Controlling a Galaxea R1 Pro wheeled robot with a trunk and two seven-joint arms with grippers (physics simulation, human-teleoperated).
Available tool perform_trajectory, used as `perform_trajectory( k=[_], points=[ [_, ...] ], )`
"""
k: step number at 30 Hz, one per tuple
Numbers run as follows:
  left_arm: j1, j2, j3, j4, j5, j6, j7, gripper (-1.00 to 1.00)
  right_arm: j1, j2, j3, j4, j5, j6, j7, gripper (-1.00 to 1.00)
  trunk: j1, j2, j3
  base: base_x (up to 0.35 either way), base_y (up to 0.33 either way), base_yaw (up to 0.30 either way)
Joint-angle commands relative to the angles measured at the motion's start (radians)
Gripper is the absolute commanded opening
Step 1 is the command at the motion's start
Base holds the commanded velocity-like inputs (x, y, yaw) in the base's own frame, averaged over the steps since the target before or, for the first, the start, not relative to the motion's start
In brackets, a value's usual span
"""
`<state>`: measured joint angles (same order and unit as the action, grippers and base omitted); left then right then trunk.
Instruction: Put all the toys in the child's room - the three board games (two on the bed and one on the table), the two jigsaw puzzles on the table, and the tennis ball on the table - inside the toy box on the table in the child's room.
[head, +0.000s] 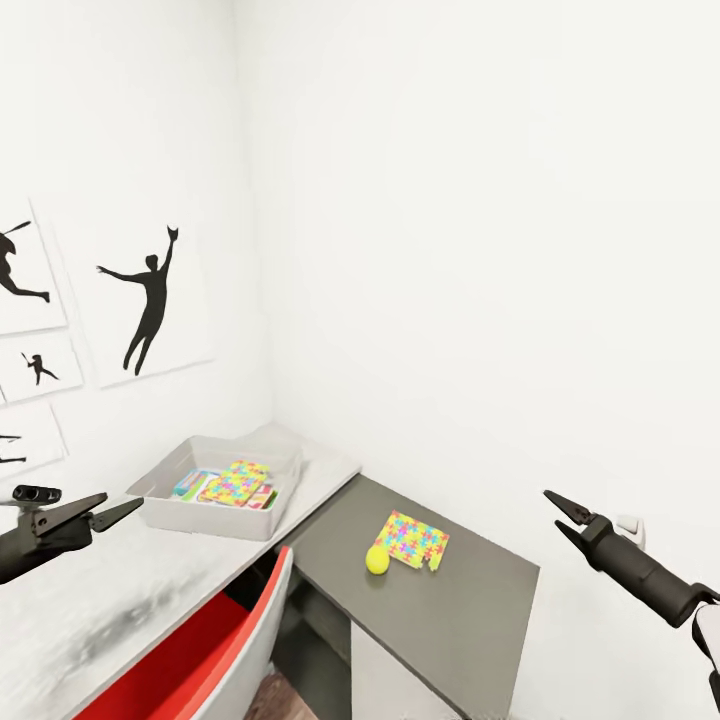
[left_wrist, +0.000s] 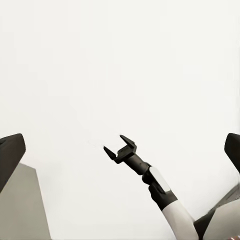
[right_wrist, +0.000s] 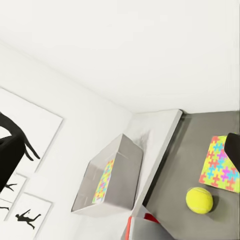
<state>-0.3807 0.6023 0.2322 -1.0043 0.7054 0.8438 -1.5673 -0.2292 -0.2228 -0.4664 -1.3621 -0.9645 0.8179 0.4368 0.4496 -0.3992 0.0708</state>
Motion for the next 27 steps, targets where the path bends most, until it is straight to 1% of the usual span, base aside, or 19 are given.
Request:
perform_trajectory(
  k=[1, 21, 27],
  points=[
    [0.000, 0.000, 0.000, 0.000, 0.000, 0.011, -0.003, 1.00, -0.001, 0.000, -0.001, 0.001, 0.001, 0.006, 0.003, 1.00, 0.000, -0.001, 0.000, 0.000, 0.001, -0.273],
    [0.000, 0.001, 0.001, 0.001, 0.000, 0.011, -0.003, 1.00, -0.001, 0.000, -0.001, 0.001, 0.003, 0.005, -0.002, 1.00, 0.000, -0.001, -0.005, 0.000, 0.000, -0.273],
    [0.000, 0.001, 0.001, 0.001, 0.000, 0.011, -0.003, 1.00, -0.001, 0.000, 0.014, 0.001, 0.004, 0.004, -0.004, 1.00, 0.000, -0.001, -0.008, 0.000, 0.000, -0.273]
  ],
)
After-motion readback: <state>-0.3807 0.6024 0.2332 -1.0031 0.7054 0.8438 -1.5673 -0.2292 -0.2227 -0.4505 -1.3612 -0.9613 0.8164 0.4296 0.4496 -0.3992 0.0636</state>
